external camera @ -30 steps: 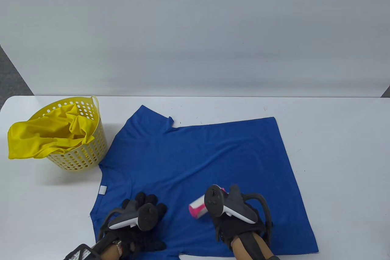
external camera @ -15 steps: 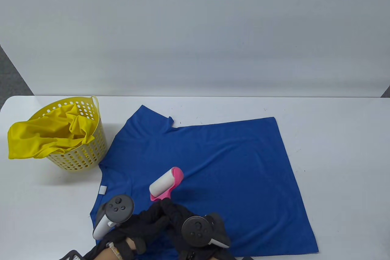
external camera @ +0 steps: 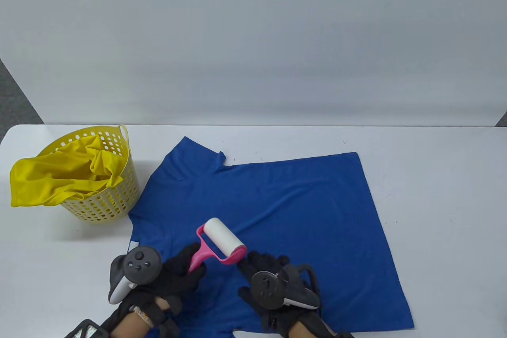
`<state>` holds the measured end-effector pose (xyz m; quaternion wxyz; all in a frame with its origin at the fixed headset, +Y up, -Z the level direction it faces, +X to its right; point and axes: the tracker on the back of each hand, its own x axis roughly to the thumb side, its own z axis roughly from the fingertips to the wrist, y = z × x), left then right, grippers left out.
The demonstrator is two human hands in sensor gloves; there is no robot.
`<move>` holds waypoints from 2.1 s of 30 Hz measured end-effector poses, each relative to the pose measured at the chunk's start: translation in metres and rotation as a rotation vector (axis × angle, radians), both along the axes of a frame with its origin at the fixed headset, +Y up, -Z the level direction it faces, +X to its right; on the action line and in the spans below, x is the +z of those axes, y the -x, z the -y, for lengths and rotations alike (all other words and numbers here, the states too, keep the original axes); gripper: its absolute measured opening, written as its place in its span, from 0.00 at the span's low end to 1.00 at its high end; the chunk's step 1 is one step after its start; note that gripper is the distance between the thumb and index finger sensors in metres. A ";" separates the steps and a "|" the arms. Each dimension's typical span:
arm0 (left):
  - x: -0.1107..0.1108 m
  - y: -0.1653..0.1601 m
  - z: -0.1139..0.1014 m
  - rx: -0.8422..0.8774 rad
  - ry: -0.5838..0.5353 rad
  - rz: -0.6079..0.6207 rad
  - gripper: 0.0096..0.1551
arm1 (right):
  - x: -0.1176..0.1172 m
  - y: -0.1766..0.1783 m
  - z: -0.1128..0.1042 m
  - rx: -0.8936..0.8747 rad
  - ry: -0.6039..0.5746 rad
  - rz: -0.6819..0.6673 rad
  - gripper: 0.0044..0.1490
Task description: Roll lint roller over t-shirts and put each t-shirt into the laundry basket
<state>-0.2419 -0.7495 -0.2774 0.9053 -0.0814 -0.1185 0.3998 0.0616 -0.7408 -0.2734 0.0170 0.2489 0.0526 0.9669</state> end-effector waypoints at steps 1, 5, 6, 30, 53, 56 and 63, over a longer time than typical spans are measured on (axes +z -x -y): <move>-0.001 0.006 0.000 -0.004 0.004 -0.032 0.40 | -0.006 -0.007 0.006 0.019 0.047 0.029 0.45; -0.005 0.031 -0.004 -0.090 -0.008 -0.150 0.41 | -0.025 -0.041 0.031 -0.067 0.452 0.250 0.44; -0.006 0.035 -0.005 -0.142 -0.003 -0.175 0.41 | -0.026 -0.046 0.034 -0.080 0.501 0.278 0.42; -0.086 -0.034 -0.005 -0.718 0.140 -0.325 0.37 | -0.019 -0.023 0.064 0.107 0.625 0.209 0.52; 0.047 0.028 -0.026 -0.833 0.253 -0.094 0.39 | -0.019 -0.023 0.064 0.097 0.632 0.217 0.52; 0.038 0.024 -0.024 -0.829 0.236 -0.098 0.39 | -0.019 -0.023 0.065 0.091 0.628 0.219 0.52; -0.032 -0.014 -0.022 -0.794 0.226 -0.158 0.39 | -0.019 -0.024 0.065 0.090 0.634 0.215 0.52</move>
